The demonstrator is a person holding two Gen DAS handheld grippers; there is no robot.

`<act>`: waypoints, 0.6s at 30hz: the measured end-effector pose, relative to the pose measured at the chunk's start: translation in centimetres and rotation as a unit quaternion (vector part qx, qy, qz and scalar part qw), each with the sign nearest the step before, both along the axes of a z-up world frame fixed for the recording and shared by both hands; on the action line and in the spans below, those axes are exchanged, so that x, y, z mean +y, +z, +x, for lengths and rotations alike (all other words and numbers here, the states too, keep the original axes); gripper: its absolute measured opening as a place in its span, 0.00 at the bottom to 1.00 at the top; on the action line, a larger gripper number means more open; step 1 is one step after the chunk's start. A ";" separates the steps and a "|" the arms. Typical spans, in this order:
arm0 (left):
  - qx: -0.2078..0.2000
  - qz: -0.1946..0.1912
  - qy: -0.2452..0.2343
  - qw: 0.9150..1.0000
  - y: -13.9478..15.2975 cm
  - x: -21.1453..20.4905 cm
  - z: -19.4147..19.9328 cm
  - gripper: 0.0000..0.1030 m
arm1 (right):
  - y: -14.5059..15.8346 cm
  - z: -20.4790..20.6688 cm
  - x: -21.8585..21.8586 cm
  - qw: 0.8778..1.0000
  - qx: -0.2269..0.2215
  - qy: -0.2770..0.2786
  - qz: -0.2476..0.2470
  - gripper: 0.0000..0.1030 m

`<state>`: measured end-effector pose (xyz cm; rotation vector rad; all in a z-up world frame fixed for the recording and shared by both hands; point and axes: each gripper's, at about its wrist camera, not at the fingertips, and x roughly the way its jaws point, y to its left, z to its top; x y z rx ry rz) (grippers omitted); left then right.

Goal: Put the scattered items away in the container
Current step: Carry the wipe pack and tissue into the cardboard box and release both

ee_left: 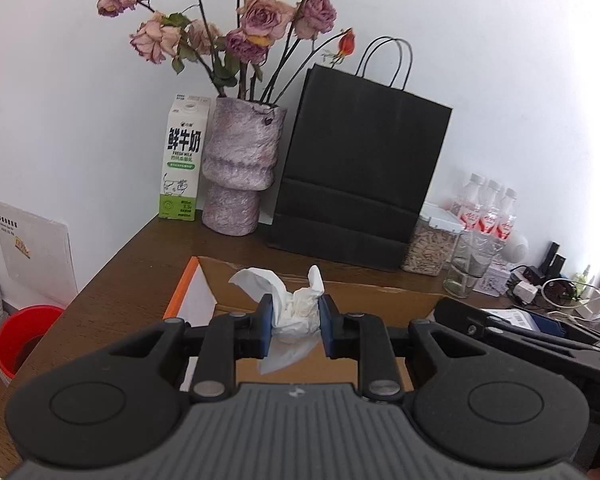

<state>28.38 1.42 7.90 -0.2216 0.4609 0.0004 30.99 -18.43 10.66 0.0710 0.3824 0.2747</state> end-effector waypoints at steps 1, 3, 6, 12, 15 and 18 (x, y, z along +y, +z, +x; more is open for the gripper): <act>0.010 0.002 0.005 1.000 -0.7 0.2 0.6 0.23 | -0.5 0.7 0.2 1.000 0.009 -0.003 0.003 0.79; 0.038 0.006 0.011 0.999 -2.4 0.7 1.6 0.23 | -1.7 1.5 0.3 1.000 0.024 -0.004 0.006 0.79; 0.066 0.011 0.011 0.998 -3.8 0.9 2.6 0.23 | -3.6 2.5 0.6 0.999 0.052 -0.001 -0.008 0.79; 0.071 0.027 0.005 0.997 -4.4 0.5 2.4 0.23 | -4.7 2.4 0.8 0.998 0.057 -0.006 -0.026 0.79; 0.068 0.032 0.005 0.997 -4.4 0.2 2.2 0.30 | -4.7 2.3 0.8 0.998 0.058 -0.006 -0.029 0.79; 0.066 0.037 0.012 0.997 -4.2 0.1 2.0 0.91 | -4.7 2.2 0.9 0.997 0.064 -0.009 -0.036 0.85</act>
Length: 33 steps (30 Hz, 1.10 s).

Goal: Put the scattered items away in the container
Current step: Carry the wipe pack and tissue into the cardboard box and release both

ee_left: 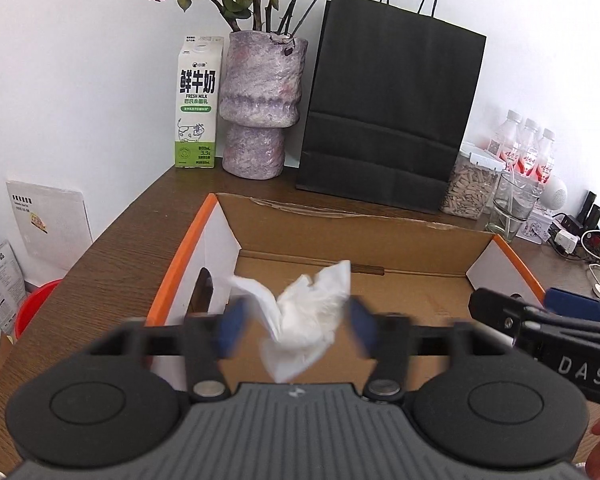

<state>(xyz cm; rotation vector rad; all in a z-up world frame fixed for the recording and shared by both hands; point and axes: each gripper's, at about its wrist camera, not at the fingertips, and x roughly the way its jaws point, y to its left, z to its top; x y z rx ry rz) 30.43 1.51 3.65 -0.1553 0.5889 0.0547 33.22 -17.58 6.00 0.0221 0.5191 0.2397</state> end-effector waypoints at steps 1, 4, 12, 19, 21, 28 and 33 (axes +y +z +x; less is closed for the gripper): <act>-0.006 0.016 0.023 1.000 0.1 -0.1 -0.2 1.00 | 0.0 -0.1 0.0 1.000 0.002 -0.003 -0.003 0.93; -0.027 0.020 0.038 0.999 0.6 0.2 -0.8 1.00 | 0.3 -0.5 -0.7 1.000 -0.008 -0.013 0.009 1.00; -0.039 0.020 0.042 0.998 1.1 0.2 -1.2 1.00 | 0.8 -1.2 -1.2 1.000 -0.007 -0.008 0.015 1.00; -0.046 0.023 0.040 0.998 1.4 0.1 -1.5 1.00 | 1.4 -1.8 -1.3 1.000 -0.016 -0.006 0.014 1.00; -0.055 0.018 0.048 0.997 1.6 0.2 -1.8 1.00 | 1.5 -1.9 -1.3 1.000 -0.019 -0.007 0.012 1.00; -0.093 0.014 0.060 0.994 2.8 0.4 -3.0 1.00 | 2.5 -2.9 -1.1 0.999 -0.038 -0.002 0.003 1.00; -0.110 0.025 0.049 0.992 3.7 -0.1 -4.1 1.00 | 3.4 -4.4 -0.8 0.998 -0.066 0.007 -0.007 1.00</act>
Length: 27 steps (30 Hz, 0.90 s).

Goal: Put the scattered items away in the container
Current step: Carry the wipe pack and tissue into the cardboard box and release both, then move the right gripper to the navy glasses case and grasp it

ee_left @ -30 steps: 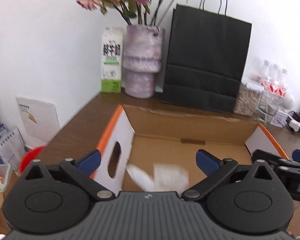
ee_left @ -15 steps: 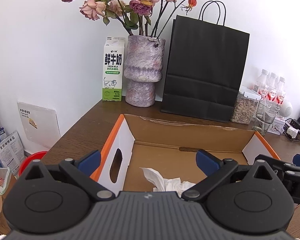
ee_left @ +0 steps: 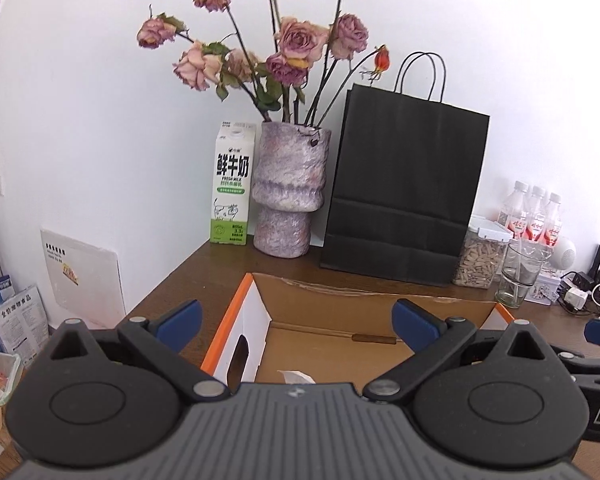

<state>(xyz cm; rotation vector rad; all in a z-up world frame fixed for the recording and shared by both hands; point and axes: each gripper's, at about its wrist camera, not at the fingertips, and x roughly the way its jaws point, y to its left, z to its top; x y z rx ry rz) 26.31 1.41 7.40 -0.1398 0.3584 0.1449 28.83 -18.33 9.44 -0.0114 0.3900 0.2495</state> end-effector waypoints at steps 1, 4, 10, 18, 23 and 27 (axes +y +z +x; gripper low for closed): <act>-0.003 0.002 -0.001 1.000 0.2 -0.1 -0.3 1.00 | 0.2 -0.4 0.0 1.000 -0.006 0.002 -0.001 1.00; -0.012 0.009 -0.001 1.000 0.6 -0.3 -1.0 1.00 | 0.7 -1.4 0.0 1.000 -0.022 0.003 -0.002 1.00; -0.021 0.013 -0.002 1.000 1.5 -0.4 -2.6 1.00 | 1.3 -3.0 -0.4 0.999 -0.035 0.005 -0.005 1.00; -0.033 0.019 -0.010 0.999 2.0 -0.3 -5.9 1.00 | 1.4 -6.2 -1.2 0.999 -0.045 0.012 -0.002 1.00; -0.039 0.025 -0.015 0.999 2.0 0.2 -8.7 1.00 | 1.0 -8.6 -2.2 0.999 -0.044 0.018 -0.006 1.00; -0.043 0.031 -0.019 0.998 1.5 0.9 -10.9 1.00 | 0.2 -11.2 -3.3 0.999 -0.040 0.031 -0.012 1.00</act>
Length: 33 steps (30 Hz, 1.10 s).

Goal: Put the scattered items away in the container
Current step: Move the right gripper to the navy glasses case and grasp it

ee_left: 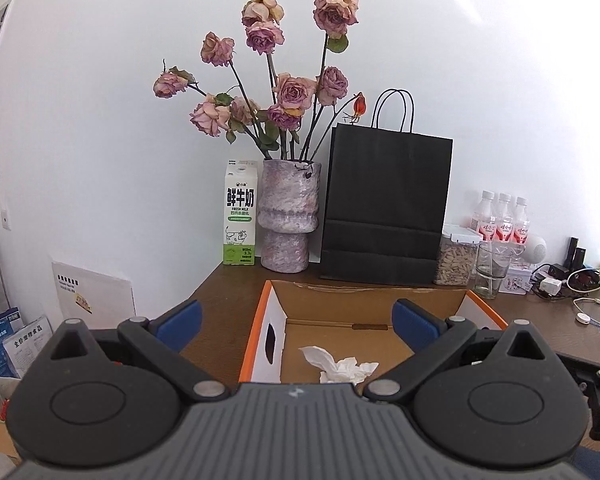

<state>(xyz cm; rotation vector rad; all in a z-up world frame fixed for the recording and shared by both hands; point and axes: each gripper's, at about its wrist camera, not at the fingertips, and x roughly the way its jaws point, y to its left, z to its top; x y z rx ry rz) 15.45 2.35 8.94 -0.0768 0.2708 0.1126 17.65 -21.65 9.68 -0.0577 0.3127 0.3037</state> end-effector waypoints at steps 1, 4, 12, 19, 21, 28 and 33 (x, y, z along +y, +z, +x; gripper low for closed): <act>0.001 0.001 0.001 1.000 -0.2 0.2 -0.4 1.00 | -0.3 -0.7 -0.3 1.000 0.000 0.000 -0.004 1.00; 0.004 0.000 0.008 1.000 -0.8 0.9 -2.0 1.00 | -1.2 -2.5 -1.3 1.000 0.003 0.002 -0.014 1.00; 0.022 0.011 0.023 0.999 -3.0 3.2 -6.1 1.00 | -4.3 -6.1 -3.5 0.998 0.034 0.011 -0.057 1.00; 0.055 0.023 0.040 0.997 -5.7 5.2 -8.7 1.00 | -7.5 -7.5 -5.6 0.993 0.084 -0.010 -0.078 1.00; 0.065 0.020 0.049 0.996 -6.4 6.0 -9.4 1.00 | -8.1 -7.6 -6.4 0.992 0.093 -0.017 -0.079 1.00; 0.093 0.016 0.091 0.991 -7.6 8.5 -10.2 1.00 | -9.2 -6.4 -8.4 0.989 0.116 -0.024 -0.092 1.00; 0.088 0.018 0.089 0.992 -7.6 8.5 -10.4 1.00 | -9.7 -3.5 -7.6 0.983 0.140 0.001 -0.115 1.00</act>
